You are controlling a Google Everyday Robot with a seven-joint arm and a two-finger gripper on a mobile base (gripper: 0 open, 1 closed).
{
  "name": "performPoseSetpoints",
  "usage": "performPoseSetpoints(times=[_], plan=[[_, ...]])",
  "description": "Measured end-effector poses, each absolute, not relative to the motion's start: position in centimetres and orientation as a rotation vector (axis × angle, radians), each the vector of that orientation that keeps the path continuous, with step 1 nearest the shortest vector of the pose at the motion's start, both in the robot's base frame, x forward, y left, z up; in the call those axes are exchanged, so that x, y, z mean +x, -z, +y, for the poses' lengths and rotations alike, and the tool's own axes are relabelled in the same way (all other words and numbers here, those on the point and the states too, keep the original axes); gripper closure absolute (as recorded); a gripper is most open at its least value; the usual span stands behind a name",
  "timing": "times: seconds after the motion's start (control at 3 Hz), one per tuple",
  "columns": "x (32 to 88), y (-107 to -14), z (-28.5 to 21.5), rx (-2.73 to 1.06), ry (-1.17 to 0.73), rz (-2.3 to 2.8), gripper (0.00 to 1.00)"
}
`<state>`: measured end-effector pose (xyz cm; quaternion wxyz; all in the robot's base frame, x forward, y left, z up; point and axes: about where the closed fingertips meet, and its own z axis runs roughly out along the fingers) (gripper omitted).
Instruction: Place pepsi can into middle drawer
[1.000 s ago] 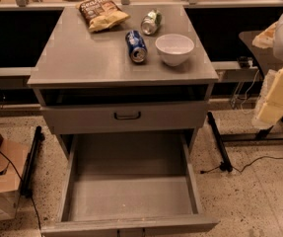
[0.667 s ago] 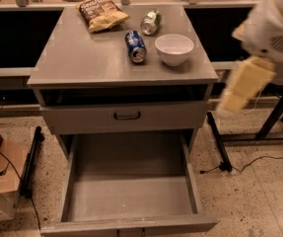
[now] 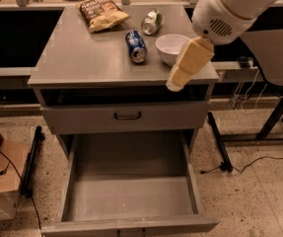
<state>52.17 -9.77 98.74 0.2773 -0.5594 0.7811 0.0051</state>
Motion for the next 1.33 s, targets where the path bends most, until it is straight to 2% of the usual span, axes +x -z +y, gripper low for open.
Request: performPoseSetpoints(times=[0.33,1.0,1.33], plan=[[55.9,-98.7,-7.2,-1.504,-0.080,2.048,0.00],[56.2,-98.3,-7.1,-1.486,-0.094,2.077,0.00],[58.4,-96.5,-5.2,-1.425,-0.155,2.105,0.00]])
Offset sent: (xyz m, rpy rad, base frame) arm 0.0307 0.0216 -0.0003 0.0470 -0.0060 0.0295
